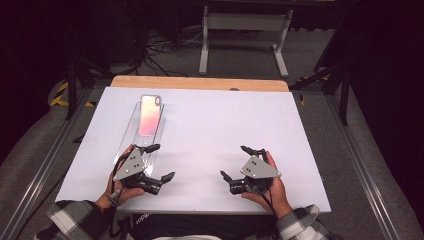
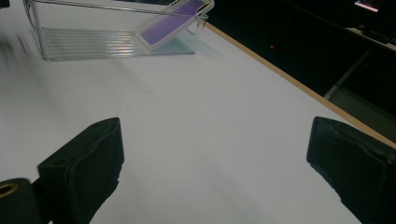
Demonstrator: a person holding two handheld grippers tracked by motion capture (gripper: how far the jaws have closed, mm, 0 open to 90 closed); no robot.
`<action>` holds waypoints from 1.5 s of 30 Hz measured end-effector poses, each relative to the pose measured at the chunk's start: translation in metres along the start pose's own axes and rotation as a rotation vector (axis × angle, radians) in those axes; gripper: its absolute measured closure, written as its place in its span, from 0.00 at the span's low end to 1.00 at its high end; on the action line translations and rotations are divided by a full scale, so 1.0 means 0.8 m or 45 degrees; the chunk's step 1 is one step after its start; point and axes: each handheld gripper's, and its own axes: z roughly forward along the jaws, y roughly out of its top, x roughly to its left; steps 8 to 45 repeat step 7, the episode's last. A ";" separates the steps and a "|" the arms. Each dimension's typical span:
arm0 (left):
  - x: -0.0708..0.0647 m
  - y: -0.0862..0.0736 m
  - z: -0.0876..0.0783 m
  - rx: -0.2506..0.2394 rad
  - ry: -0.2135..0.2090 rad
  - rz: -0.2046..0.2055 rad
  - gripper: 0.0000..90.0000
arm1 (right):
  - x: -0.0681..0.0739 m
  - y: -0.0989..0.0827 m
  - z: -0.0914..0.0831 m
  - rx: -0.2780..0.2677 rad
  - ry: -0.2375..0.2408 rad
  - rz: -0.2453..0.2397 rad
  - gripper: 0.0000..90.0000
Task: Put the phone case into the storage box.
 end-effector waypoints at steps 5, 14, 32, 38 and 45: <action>0.001 0.001 0.000 0.001 -0.005 -0.003 0.04 | 0.000 0.000 0.000 0.002 -0.005 0.003 0.05; 0.000 0.001 0.000 0.001 -0.006 -0.013 0.04 | -0.001 0.000 0.000 0.002 -0.004 0.008 0.05; 0.000 0.001 0.000 0.001 -0.006 -0.013 0.04 | -0.001 0.000 0.000 0.002 -0.004 0.008 0.05; 0.000 0.001 0.000 0.001 -0.006 -0.013 0.04 | -0.001 0.000 0.000 0.002 -0.004 0.008 0.05; 0.000 0.001 0.000 0.001 -0.006 -0.013 0.04 | -0.001 0.000 0.000 0.002 -0.004 0.008 0.05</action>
